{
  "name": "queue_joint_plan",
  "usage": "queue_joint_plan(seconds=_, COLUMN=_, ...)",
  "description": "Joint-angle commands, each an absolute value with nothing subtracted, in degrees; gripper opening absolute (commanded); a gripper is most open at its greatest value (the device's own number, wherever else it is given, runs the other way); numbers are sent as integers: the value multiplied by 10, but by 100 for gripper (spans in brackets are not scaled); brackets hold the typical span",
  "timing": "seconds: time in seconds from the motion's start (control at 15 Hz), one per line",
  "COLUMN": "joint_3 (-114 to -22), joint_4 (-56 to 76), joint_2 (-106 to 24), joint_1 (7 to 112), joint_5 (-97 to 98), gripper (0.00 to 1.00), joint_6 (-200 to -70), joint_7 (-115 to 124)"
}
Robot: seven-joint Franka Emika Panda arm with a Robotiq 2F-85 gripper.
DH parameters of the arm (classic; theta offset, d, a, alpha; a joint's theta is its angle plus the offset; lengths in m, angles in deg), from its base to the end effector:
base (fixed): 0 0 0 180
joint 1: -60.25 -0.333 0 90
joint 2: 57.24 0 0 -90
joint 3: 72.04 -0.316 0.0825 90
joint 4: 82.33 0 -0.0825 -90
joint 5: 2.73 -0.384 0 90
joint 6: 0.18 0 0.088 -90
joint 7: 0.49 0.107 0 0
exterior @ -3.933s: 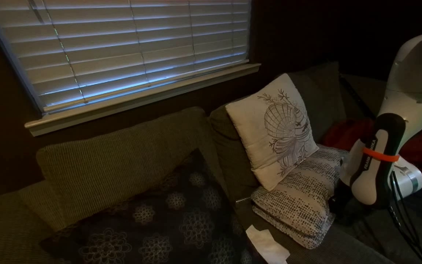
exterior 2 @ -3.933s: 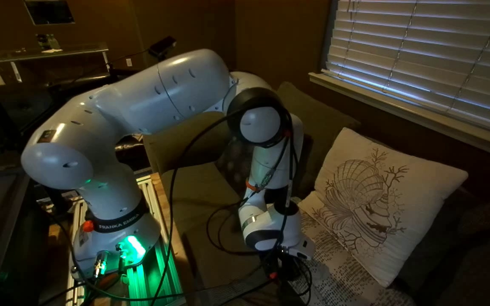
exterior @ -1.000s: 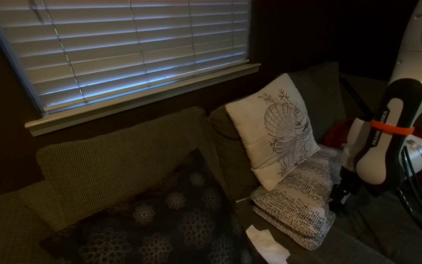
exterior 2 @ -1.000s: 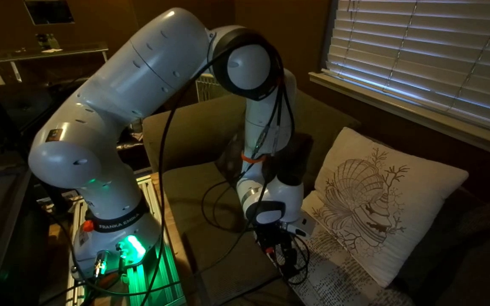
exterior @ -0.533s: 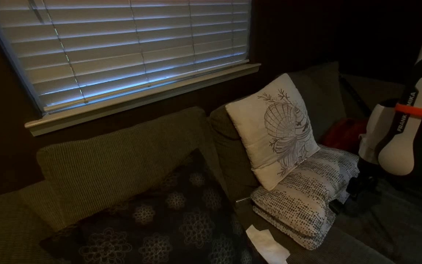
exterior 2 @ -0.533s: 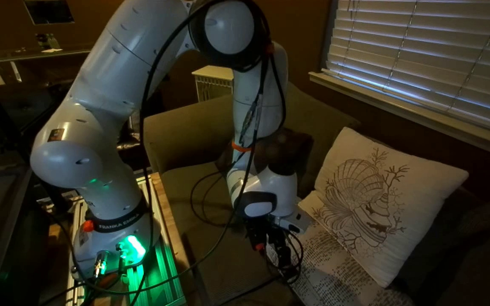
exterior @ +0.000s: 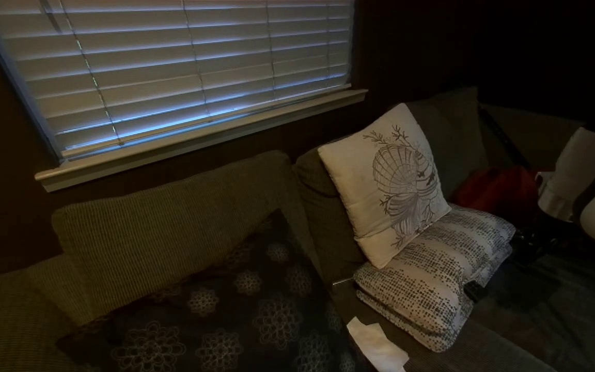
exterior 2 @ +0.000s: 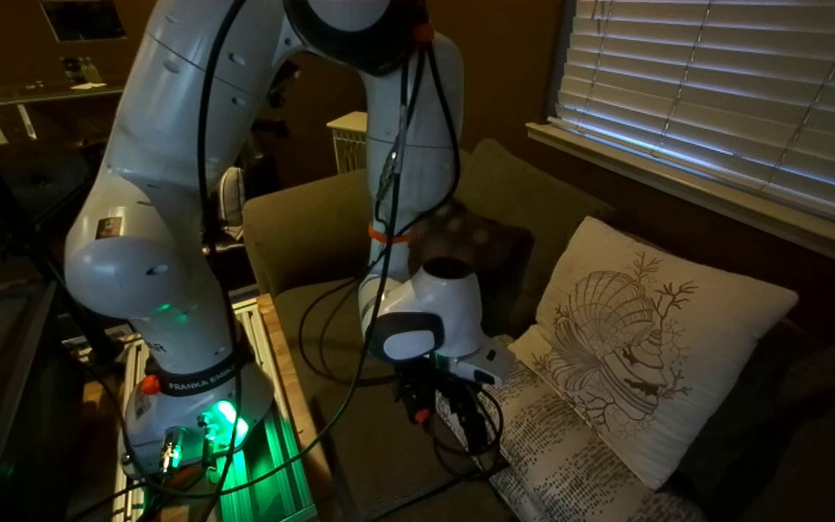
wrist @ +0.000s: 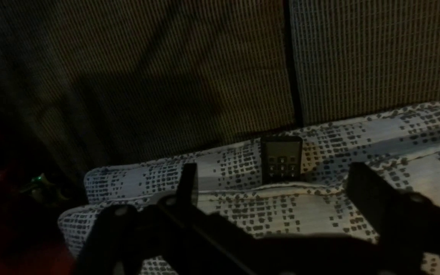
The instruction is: Place the remote control between the two pillows.
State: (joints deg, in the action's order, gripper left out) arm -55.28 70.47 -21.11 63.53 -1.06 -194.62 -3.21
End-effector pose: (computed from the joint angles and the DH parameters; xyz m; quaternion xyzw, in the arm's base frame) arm 0.3492 -0.1521 0.0606 0.9895 -0.1041 0.0420 0.0909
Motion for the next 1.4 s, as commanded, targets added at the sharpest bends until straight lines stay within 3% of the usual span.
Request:
queue_joint_plan(seconds=0.0, joint_3=-554, joint_4=770, joint_2=-273, joint_1=652, joint_5=-17, gripper=100, joint_6=-1982, joint_7=-46)
queue_joint_plan(seconds=0.87, joint_3=-581, joint_4=749, joint_2=-351, joint_1=739, joint_5=1, gripper=100, joint_6=-1937, joint_7=-39)
queue_joint_plan(seconds=1.33, joint_3=-812, joint_4=748, joint_2=-430, joint_1=980, joint_5=32, gripper=100, joint_6=-1811, joint_7=23)
